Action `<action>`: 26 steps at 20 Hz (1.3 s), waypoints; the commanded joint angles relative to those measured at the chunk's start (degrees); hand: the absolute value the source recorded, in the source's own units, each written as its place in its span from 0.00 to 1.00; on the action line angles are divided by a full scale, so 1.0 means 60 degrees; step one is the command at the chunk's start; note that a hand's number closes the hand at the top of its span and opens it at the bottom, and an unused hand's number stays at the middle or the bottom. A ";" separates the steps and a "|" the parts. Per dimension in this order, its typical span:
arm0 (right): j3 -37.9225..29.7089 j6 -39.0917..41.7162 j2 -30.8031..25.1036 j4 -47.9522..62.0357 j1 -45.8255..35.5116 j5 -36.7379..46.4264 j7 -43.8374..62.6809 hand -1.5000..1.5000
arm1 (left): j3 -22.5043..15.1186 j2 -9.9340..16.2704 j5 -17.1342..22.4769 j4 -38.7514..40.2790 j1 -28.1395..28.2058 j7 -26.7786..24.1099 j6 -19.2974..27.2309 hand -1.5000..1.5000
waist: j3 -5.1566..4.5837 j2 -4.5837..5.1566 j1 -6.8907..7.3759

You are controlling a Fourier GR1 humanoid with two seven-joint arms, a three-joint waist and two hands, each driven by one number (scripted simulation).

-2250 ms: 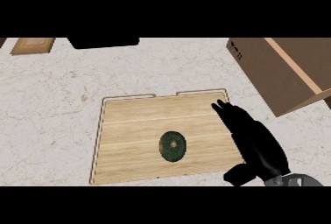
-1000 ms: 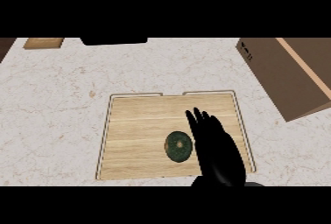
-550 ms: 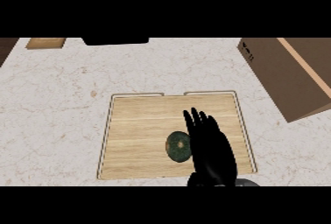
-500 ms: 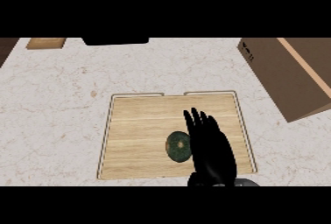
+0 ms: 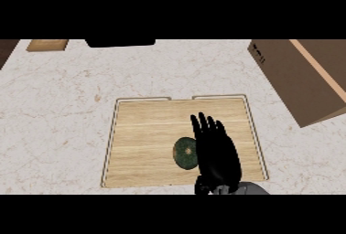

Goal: Pick the squash from the tray and place it in the cardboard box

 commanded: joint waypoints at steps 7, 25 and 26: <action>-0.0256 0.0273 0.0437 0.0716 -0.0079 0.0158 0.0436 0.00 | 0.1400 -0.0353 -0.0292 -0.0332 -0.2752 -0.1110 0.0031 0.50 | -0.0080 0.0029 -0.0201; -0.0075 -0.0278 0.0861 0.1497 -0.0778 0.1252 -0.0573 1.00 | 0.1602 -0.0133 0.0503 -0.0011 -0.3265 -0.1275 -0.0169 0.50 | -0.0056 0.0038 -0.0049; -0.0092 -0.0143 0.0965 0.1569 -0.0963 0.1314 -0.0469 1.00 | 0.1404 -0.0229 0.0347 0.0123 -0.3312 -0.1275 -0.0047 0.50 | -0.0060 0.0050 -0.0045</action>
